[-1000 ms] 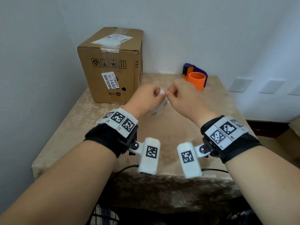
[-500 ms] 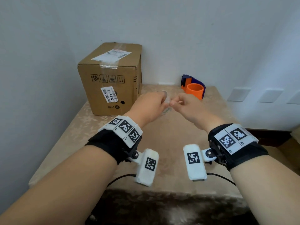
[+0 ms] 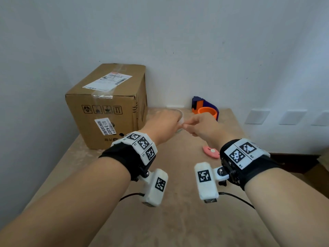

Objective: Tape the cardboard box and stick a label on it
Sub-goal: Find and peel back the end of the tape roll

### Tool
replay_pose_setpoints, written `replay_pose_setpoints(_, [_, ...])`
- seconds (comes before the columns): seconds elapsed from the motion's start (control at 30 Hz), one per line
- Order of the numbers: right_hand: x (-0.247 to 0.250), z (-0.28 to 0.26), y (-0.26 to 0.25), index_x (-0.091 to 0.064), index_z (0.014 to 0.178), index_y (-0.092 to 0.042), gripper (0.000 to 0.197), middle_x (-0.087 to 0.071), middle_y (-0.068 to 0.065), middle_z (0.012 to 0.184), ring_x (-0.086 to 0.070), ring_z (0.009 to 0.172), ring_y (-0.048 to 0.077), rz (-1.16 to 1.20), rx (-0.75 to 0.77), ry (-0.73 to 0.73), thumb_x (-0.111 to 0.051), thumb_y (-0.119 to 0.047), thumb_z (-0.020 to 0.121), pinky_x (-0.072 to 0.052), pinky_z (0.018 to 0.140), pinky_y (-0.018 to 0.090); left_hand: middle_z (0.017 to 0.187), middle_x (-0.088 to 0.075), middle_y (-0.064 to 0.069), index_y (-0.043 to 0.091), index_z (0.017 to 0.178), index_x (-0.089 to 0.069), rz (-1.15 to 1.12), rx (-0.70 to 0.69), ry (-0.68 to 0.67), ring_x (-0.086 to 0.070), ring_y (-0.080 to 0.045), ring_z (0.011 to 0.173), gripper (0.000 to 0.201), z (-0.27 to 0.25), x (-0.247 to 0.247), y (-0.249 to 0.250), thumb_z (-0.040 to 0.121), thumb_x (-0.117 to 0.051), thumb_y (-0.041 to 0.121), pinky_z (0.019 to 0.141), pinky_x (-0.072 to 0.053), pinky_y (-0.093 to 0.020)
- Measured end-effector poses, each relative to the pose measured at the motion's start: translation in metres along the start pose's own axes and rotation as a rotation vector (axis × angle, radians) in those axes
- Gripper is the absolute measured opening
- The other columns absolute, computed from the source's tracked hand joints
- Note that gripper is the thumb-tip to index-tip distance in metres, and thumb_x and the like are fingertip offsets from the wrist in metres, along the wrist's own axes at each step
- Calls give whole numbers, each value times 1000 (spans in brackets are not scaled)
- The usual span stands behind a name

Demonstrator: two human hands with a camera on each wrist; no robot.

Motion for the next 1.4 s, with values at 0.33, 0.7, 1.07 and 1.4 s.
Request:
replay_pose_setpoints(0.33, [9, 24, 23, -54, 114, -6, 26, -61, 6, 80, -58, 71, 17, -69, -58, 53, -59, -12, 89, -52, 67, 27, 81, -49, 7, 14, 94, -51, -165, 107, -123, -50, -16, 77, 5, 5, -32, -16, 91, -48, 11, 55, -30, -22])
replay_pose_setpoints(0.7, [46, 23, 63, -59, 93, -10, 8, -59, 8, 90, -57, 84, 22, -114, -234, 102, -52, -9, 92, -52, 84, 37, 100, -63, -6, 22, 87, -54, 23, 294, -156, -58, -24, 88, 16, 34, -56, -49, 85, -48, 7, 66, -42, -27])
replay_pose_setpoints(1.07, [28, 1, 70, -66, 113, -12, 48, -70, 8, 109, -67, 95, 24, -916, -366, -432, -74, -32, 71, -54, 92, 37, 133, -53, -14, 13, 126, -52, 62, 287, -99, -46, -35, 123, 35, 17, -40, -42, 94, -45, 26, 104, -34, -42])
replay_pose_setpoints(1.4, [3, 40, 48, -59, 86, -3, 17, -57, 6, 79, -55, 81, 25, -570, -164, 93, -56, -20, 86, -43, 62, 26, 132, -50, -10, 11, 124, -51, -26, 367, -109, -42, -30, 125, 33, -3, -40, -60, 94, -47, 26, 103, -38, -43])
Point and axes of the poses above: each hand's wrist, its own z-axis towards the middle knuckle, its own x-axis out of the back of the hand, y = z × x, the point moved 7 cm from there along z, towards the middle knuckle
